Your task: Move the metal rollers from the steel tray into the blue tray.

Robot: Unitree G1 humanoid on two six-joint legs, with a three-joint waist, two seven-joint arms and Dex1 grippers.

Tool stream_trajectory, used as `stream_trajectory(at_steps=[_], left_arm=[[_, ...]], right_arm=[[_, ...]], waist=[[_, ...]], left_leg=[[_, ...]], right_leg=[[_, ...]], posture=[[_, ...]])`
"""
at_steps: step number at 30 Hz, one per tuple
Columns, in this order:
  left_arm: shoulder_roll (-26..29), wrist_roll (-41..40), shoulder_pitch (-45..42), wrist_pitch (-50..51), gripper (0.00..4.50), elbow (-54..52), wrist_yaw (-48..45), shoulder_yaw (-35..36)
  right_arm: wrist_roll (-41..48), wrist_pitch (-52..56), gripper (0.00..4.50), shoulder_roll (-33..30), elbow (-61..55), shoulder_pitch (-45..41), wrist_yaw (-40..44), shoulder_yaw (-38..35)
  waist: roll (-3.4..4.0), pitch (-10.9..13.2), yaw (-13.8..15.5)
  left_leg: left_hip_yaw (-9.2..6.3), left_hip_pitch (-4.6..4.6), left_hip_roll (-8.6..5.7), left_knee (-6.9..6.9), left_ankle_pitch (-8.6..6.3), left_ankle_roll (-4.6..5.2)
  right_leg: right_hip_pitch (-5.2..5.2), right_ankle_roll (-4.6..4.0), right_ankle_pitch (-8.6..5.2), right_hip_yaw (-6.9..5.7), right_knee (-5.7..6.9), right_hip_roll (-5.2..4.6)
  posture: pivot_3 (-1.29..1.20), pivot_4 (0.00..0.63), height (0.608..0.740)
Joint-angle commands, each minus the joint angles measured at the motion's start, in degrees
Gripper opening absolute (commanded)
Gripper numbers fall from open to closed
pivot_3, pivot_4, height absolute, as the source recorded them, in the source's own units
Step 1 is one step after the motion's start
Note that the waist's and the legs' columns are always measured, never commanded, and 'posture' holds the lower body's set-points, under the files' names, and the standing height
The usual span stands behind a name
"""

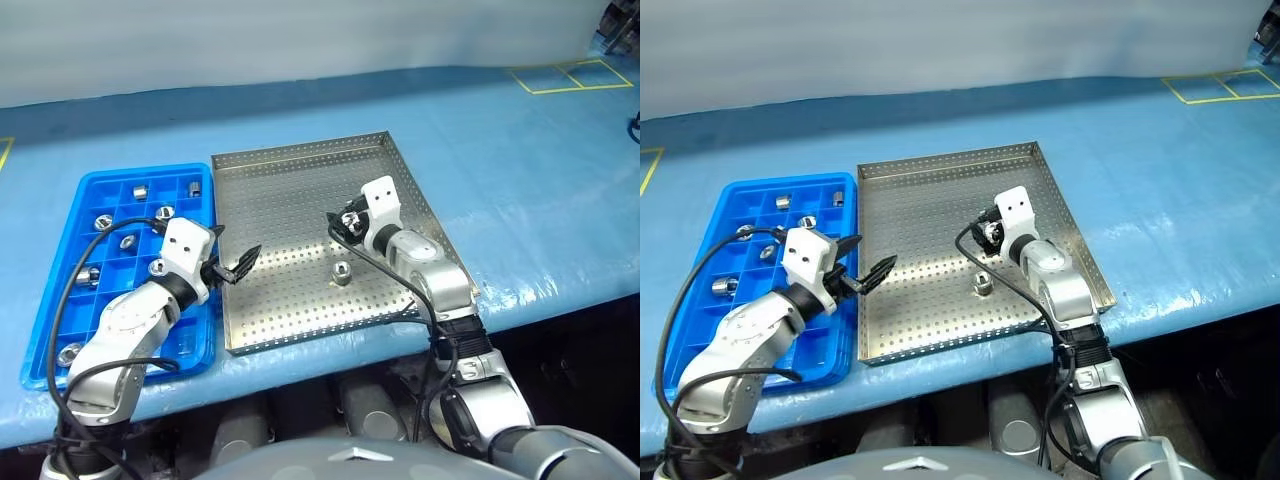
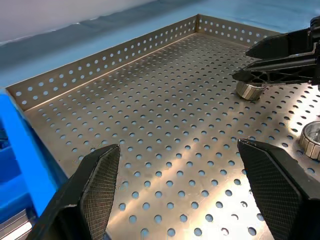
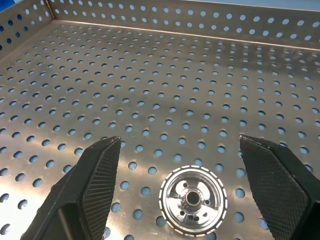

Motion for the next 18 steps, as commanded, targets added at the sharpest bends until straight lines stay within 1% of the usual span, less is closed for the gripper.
stream_trajectory(at_steps=[1, 6, 18], left_arm=[[0.3, 0.1, -0.1, -0.6, 4.12, -2.9, 0.2, 1.1], [0.5, 0.1, -0.2, -0.5, 4.12, -2.9, 0.2, 1.2], [0.6, 0.2, -0.4, -0.6, 4.12, -2.7, 0.3, 1.3]], right_arm=[[-0.2, -1.8, 3.97, 0.2, 0.7, -1.0, -0.5, -1.0], [-0.4, -1.6, 3.97, -0.3, 1.5, -0.1, -1.3, -1.7], [0.4, 1.6, 3.97, -1.4, -1.2, 4.1, -2.5, -4.3]], waist=[[0.00, 0.0, 0.5], [0.00, 0.0, 1.5], [0.00, 0.0, 2.3]], left_leg=[[-0.01, 0.00, 0.00, 0.01, 0.00, 0.00], [0.00, 0.00, -0.01, 0.02, 0.00, 0.00], [0.01, 0.00, -0.01, 0.03, 0.00, 0.00]], right_leg=[[0.01, 0.00, 0.00, 0.00, 0.00, -0.01], [0.02, 0.00, 0.00, -0.02, 0.00, 0.00], [0.03, 0.00, 0.00, -0.03, 0.00, 0.00]], posture=[[-0.15, 0.150, 0.740], [-0.16, 0.150, 0.740], [-0.16, 0.150, 0.740]])
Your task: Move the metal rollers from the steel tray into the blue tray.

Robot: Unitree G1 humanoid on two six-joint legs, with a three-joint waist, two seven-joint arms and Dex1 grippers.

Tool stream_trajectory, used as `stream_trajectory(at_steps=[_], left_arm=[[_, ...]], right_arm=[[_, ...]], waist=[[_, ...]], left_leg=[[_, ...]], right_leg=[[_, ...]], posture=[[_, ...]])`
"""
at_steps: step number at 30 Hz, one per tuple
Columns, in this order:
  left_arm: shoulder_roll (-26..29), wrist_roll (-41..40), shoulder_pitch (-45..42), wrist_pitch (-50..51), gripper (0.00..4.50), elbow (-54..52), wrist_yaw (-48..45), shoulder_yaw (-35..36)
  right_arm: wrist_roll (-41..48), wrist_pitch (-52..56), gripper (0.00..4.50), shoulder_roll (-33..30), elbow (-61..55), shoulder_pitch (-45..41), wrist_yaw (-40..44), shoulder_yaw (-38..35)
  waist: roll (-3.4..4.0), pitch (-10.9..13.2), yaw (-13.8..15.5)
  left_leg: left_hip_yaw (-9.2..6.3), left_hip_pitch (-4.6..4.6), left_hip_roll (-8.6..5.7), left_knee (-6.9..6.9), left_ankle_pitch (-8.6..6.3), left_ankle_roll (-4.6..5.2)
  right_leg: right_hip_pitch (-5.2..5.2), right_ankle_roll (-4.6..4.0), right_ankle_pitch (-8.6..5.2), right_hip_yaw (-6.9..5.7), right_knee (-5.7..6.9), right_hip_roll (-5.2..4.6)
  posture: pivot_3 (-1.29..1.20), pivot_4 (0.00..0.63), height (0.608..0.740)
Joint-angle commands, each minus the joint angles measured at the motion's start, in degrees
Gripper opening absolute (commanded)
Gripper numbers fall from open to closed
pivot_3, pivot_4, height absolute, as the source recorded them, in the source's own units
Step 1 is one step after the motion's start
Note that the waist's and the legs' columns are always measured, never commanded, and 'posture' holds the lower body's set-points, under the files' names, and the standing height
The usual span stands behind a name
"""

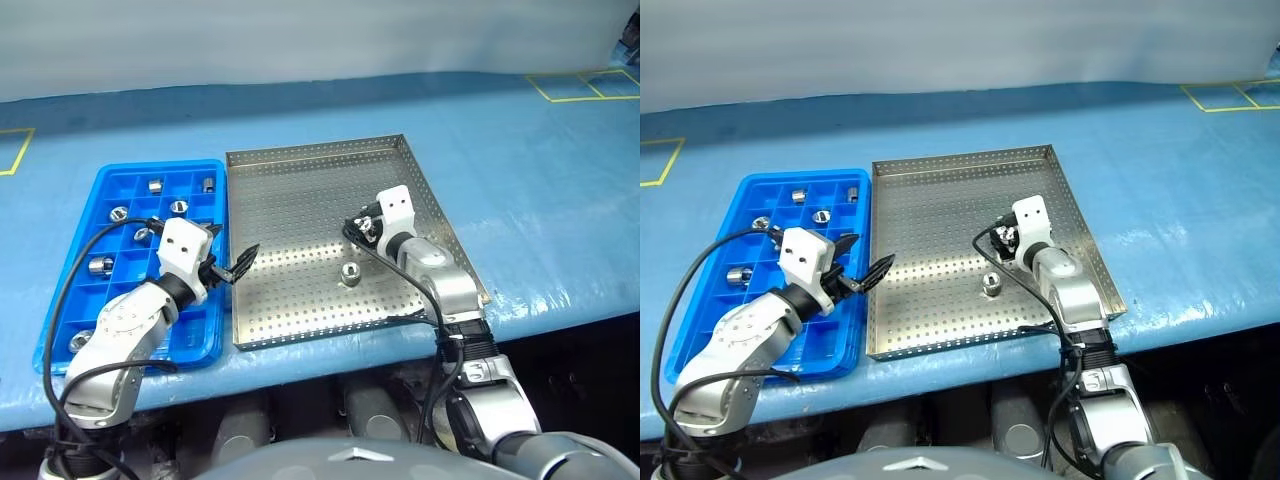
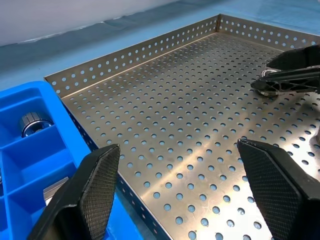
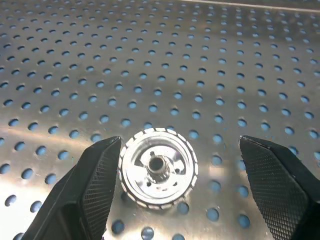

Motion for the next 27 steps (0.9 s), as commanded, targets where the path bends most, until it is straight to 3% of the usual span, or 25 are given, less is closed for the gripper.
stream_trajectory(at_steps=[1, 2, 5, 9, 17, 18, 20, 27], left_arm=[[0.5, 0.3, -0.5, -0.6, 4.12, -2.1, 0.1, 1.2], [0.5, 0.3, -0.5, -0.6, 4.12, -2.1, 0.1, 1.1], [0.4, 0.3, -0.8, -0.6, 4.12, -2.0, 0.1, 1.0], [0.4, 0.3, -0.8, -0.5, 4.12, -2.1, 0.1, 0.9], [0.4, 0.3, -0.4, -0.5, 4.12, -2.4, 0.3, 1.2], [0.4, 0.3, -0.3, -0.5, 4.12, -2.6, 0.4, 1.3], [0.4, 0.1, -0.1, -0.5, 4.12, -2.9, 0.4, 1.6], [0.4, 0.1, 0.5, -0.8, 4.12, -3.0, 0.5, 2.8]], right_arm=[[1.0, 0.7, 3.97, 0.0, -2.8, 0.8, 0.2, -0.9], [1.2, 0.9, 3.97, 0.1, -2.8, 1.0, 0.2, -1.0], [1.5, 0.6, 3.37, 0.4, -2.2, 0.8, 0.0, -1.4], [1.5, -0.9, 2.16, 0.8, -2.4, 0.6, 0.2, -1.4], [1.2, -2.2, 2.16, 1.2, -1.1, -1.3, 0.0, -1.4], [1.3, -2.4, 1.99, 1.3, -1.5, -1.3, -0.1, -1.6], [1.6, -2.5, 1.75, 1.4, -2.9, -1.1, 0.0, -1.7], [2.3, -1.8, 1.74, 0.3, -12.5, 0.0, 2.8, 0.5]], waist=[[0.00, 0.0, 0.0], [0.00, 0.0, -0.1], [0.00, 0.0, -0.1], [0.00, 0.0, -0.1], [0.00, 0.0, -0.1], [0.00, 0.0, -0.1], [0.00, 0.0, -0.1], [0.00, 0.0, 0.2]], left_leg=[[0.01, 0.00, 0.00, 0.00, 0.00, 0.00], [0.02, 0.01, 0.00, 0.01, 0.00, 0.00], [0.04, 0.02, 0.01, 0.03, 0.00, 0.00], [0.05, 0.02, 0.00, 0.04, 0.00, 0.00], [0.05, 0.02, 0.01, 0.04, 0.00, 0.00], [0.05, 0.02, 0.01, 0.04, 0.01, 0.00], [0.05, 0.02, 0.01, 0.04, 0.01, 0.00], [0.05, 0.01, 0.01, 0.03, 0.00, 0.00]], right_leg=[[0.00, 0.00, 0.00, 0.01, 0.00, 0.00], [0.01, 0.00, 0.00, 0.01, 0.00, 0.01], [0.01, 0.00, 0.00, 0.01, 0.00, 0.02], [0.02, 0.00, 0.00, 0.02, 0.00, 0.03], [0.01, 0.00, 0.00, 0.02, 0.00, 0.03], [0.01, 0.00, 0.00, 0.03, 0.00, 0.03], [0.01, 0.00, 0.00, 0.03, 0.00, 0.03], [-0.01, 0.00, 0.00, 0.02, 0.00, 0.03]], posture=[[-0.16, 0.150, 0.740], [-0.16, 0.150, 0.740], [-0.17, 0.150, 0.740], [-0.16, 0.150, 0.740], [-0.15, 0.150, 0.740], [-0.15, 0.150, 0.740], [-0.15, 0.150, 0.740], [-0.14, 0.150, 0.740]])
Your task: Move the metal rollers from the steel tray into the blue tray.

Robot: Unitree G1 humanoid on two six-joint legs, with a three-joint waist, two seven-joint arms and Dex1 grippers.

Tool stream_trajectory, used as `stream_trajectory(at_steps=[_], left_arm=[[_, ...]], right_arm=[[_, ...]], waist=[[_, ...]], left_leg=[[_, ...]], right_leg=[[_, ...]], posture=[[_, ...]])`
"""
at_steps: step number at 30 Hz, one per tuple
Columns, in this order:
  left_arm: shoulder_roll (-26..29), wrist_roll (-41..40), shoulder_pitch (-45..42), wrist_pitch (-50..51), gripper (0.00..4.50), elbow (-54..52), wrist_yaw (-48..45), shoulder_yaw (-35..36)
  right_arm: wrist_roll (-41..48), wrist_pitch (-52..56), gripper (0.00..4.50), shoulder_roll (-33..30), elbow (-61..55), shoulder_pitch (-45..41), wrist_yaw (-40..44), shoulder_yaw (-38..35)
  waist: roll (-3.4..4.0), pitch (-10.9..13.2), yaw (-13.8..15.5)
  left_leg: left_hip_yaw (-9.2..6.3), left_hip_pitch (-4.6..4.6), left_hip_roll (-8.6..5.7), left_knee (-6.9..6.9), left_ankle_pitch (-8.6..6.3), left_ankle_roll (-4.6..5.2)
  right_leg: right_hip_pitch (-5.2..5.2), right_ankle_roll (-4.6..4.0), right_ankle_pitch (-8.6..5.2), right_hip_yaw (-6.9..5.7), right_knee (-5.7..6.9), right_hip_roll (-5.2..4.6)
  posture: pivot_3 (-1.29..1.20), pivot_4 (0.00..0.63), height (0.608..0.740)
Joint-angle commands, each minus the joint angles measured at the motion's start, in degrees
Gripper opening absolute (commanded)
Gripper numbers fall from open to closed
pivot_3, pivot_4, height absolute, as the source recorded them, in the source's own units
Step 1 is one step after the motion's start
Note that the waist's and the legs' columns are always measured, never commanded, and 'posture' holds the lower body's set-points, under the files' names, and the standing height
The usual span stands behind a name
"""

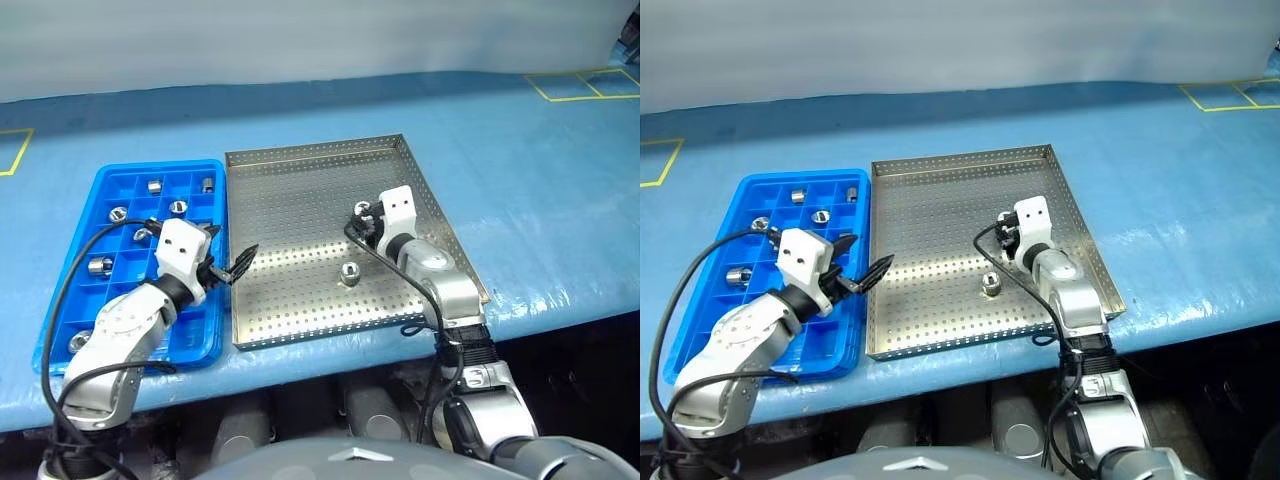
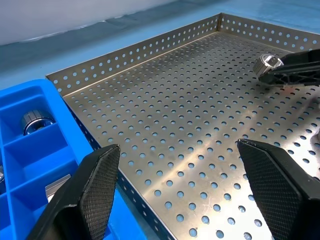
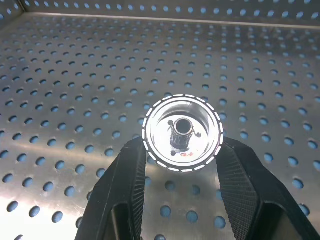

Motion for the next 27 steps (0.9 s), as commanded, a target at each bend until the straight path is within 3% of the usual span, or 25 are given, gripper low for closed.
stream_trajectory(at_steps=[1, 6, 11, 21, 27], left_arm=[[0.2, 0.2, -0.1, -1.0, 4.12, -2.8, 0.9, 2.5], [-1.1, 0.6, 0.4, -1.6, 4.12, -2.3, 5.7, 10.8], [0.7, -0.8, 3.4, 0.4, 4.12, -3.7, 5.5, 17.4], [7.8, 0.6, 13.0, 4.2, 4.12, -5.4, 1.5, 23.5], [9.0, 0.5, 14.2, 5.0, 4.12, -5.4, 0.9, 25.6]], right_arm=[[2.3, 0.2, 1.74, -0.7, -9.4, 0.2, 3.4, 1.4], [6.5, 7.0, 1.74, 0.4, -21.5, 1.2, 8.3, 8.6], [9.4, 12.0, 1.74, 3.0, -26.2, 0.9, 11.0, 17.2], [5.6, 9.3, 1.74, 9.2, -14.0, -3.3, 12.0, 30.9], [3.1, 5.9, 1.74, 12.1, -7.3, -5.2, 12.8, 33.3]], waist=[[0.00, 0.0, 0.1], [0.00, 0.0, 0.2], [-0.02, 0.0, 0.7], [-0.27, -0.2, 2.3], [-0.39, -0.2, 3.0]], left_leg=[[0.00, 0.00, 0.00, 0.00, 0.00, 0.00], [-0.03, 0.01, 0.06, 0.00, 0.00, -0.01], [-0.07, 0.01, 0.08, 0.00, 0.01, -0.02], [-0.15, 0.02, 0.07, 0.00, 0.06, -0.12], [-0.24, 0.04, 0.09, -0.02, 0.09, -0.21]], right_leg=[[0.00, 0.00, 0.00, 0.00, 0.00, 0.00], [-0.01, -0.02, -0.01, -0.03, 0.02, 0.03], [-0.01, -0.07, -0.04, -0.10, 0.03, 0.01], [-0.01, -0.48, -0.28, -0.35, 0.03, -0.10], [-0.01, -0.63, -0.36, -0.50, 0.10, -0.13]], posture=[[-0.14, 0.150, 0.740], [-0.13, 0.150, 0.740], [-0.10, 0.150, 0.740], [-0.07, 0.150, 0.740], [-0.06, 0.150, 0.740]])
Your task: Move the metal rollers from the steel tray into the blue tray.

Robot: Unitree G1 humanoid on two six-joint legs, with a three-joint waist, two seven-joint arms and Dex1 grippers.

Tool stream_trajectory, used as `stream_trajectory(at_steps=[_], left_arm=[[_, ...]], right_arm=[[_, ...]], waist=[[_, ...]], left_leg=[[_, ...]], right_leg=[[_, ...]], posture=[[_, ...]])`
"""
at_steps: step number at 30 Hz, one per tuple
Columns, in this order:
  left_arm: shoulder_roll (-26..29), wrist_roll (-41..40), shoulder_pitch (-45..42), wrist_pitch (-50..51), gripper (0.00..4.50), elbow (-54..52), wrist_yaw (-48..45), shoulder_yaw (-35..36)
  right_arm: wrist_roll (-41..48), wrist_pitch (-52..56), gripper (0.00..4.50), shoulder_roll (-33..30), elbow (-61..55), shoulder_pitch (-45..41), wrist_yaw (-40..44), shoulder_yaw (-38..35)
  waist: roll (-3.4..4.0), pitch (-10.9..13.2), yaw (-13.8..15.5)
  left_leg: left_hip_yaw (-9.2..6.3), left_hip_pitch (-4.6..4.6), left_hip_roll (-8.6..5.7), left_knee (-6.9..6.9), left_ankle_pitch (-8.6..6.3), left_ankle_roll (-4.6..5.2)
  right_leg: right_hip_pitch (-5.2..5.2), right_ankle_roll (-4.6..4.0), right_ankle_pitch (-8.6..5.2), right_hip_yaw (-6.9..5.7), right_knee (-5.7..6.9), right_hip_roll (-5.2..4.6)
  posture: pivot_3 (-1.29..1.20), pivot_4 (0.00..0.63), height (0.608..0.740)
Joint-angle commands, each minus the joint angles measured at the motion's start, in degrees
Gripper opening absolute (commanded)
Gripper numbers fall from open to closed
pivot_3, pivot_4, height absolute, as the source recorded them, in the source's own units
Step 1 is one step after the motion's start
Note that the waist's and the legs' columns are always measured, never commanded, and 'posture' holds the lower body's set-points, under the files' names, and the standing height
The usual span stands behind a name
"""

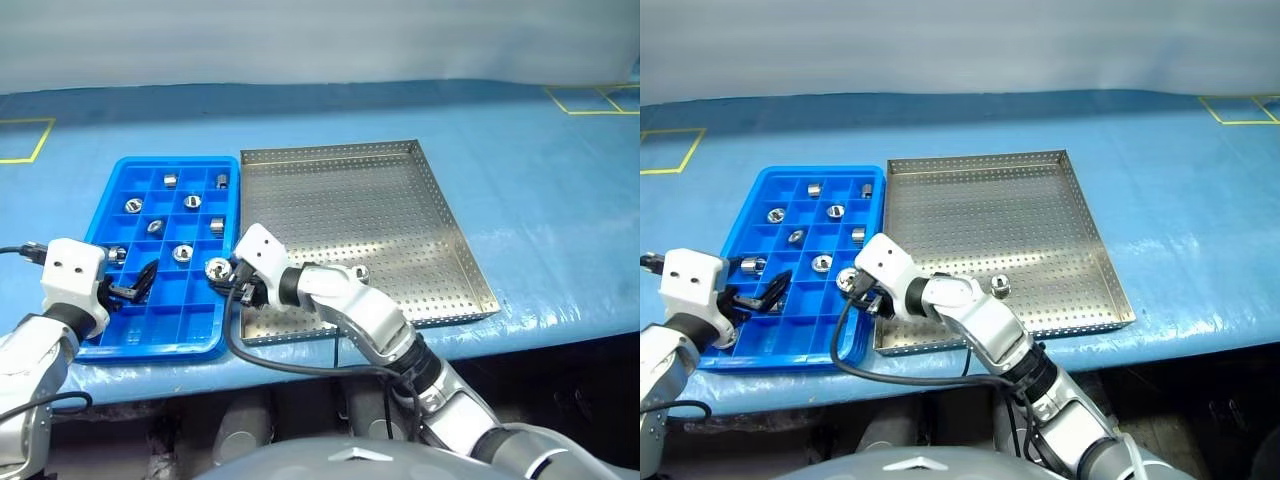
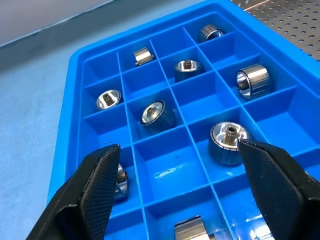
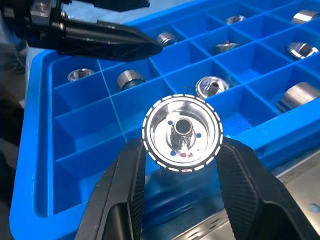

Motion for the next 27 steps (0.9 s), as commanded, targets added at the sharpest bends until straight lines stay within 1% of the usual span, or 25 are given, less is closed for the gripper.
stream_trajectory(at_steps=[1, 6, 11, 15, 21, 27], left_arm=[[1.4, 0.5, 0.4, 0.1, 4.12, -2.3, -0.6, 3.1], [2.0, 1.1, 4.4, 0.1, 4.12, -2.4, -1.8, 5.8], [1.4, 1.1, 7.5, -0.3, 4.12, -2.5, -2.6, 8.5], [0.4, 1.1, 9.4, -0.7, 4.12, -3.1, -3.1, 9.8], [-0.1, 1.2, 11.3, -1.0, 4.12, -3.4, -4.0, 12.0], [-0.7, 1.4, 11.7, -1.2, 4.12, -3.8, -4.1, 12.0]], right_arm=[[-0.9, -3.1, 1.74, 2.3, 1.0, -2.4, 0.8, 0.2], [-1.9, -4.5, 1.74, 4.1, 2.2, -3.9, 2.5, 1.6], [-3.1, -5.8, 1.74, 5.2, 5.1, -5.0, 3.6, 2.2], [-3.5, -6.2, 1.74, 5.5, 6.3, -4.3, 4.1, 2.6], [-4.6, -7.1, 1.74, 5.8, 8.1, -4.2, 4.5, 2.3], [-6.1, -8.6, 1.74, 5.7, 11.9, -5.1, 3.9, 0.8]], waist=[[-0.02, 0.0, 0.1], [-0.07, 0.0, 0.1], [-0.07, 0.0, 0.6], [-0.21, -0.1, 0.9], [-0.30, -0.2, 1.3], [-0.31, -0.2, 1.7]], left_leg=[[0.00, 0.00, 0.00, 0.00, 0.00, -0.01], [0.00, 0.00, 0.01, -0.04, -0.01, -0.08], [-0.12, 0.00, 0.04, -0.08, -0.01, -0.17], [-0.14, 0.01, 0.02, -0.06, 0.00, -0.20], [-0.16, 0.05, 0.00, -0.05, 0.03, -0.24], [-0.19, 0.13, 0.01, -0.06, 0.08, -0.32]], right_leg=[[0.00, 0.00, 0.00, -0.01, 0.01, -0.01], [-0.09, -0.03, -0.01, -0.11, 0.17, -0.09], [-0.12, -0.10, -0.06, -0.30, 0.26, -0.15], [-0.11, -0.17, -0.11, -0.34, 0.32, -0.18], [-0.11, -0.35, -0.22, -0.36, 0.43, -0.21], [-0.09, -0.42, -0.27, -0.39, 0.59, -0.18]], posture=[[-0.06, 0.150, 0.740], [-0.04, 0.150, 0.740], [-0.01, 0.150, 0.740], [0.01, 0.150, 0.740], [0.02, 0.150, 0.740], [0.03, 0.150, 0.740]])
